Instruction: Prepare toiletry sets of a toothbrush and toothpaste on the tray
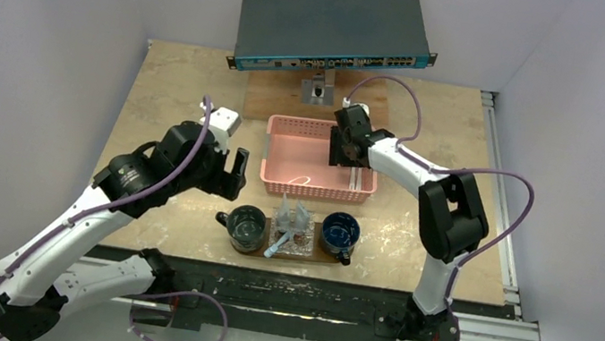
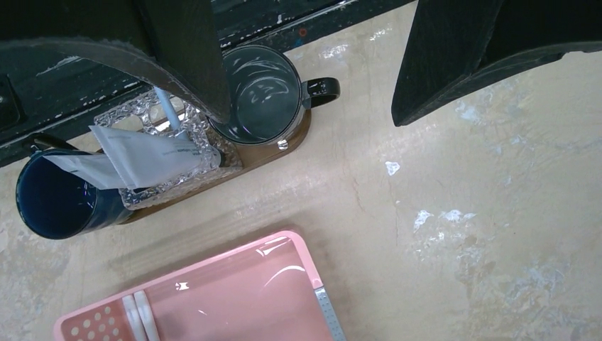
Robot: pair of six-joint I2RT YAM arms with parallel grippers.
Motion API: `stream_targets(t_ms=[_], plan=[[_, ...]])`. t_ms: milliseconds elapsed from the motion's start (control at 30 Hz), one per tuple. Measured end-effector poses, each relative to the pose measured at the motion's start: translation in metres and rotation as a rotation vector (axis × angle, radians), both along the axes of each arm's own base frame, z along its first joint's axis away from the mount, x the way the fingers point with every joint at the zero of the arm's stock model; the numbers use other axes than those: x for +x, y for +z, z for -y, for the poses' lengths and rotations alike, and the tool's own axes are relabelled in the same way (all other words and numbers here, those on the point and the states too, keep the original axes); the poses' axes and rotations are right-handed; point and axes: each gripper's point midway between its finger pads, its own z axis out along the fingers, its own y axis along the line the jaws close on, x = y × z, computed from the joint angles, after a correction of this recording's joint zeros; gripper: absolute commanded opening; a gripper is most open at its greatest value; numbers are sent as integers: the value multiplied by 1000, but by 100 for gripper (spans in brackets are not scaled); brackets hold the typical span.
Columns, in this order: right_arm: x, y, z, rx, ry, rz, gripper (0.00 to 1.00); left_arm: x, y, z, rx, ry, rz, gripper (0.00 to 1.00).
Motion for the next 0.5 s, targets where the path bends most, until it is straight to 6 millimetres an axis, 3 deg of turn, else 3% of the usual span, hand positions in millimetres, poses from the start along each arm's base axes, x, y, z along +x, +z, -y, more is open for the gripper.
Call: stream_targets(t_ms=[200,500], plan=[[7,-11,-1,-11,-10,-15,56,2,-16,2,13,-21,-15,84],[16,-18,10,-35,-55,-14,61,5,-28,2,16,-32,-21,84]])
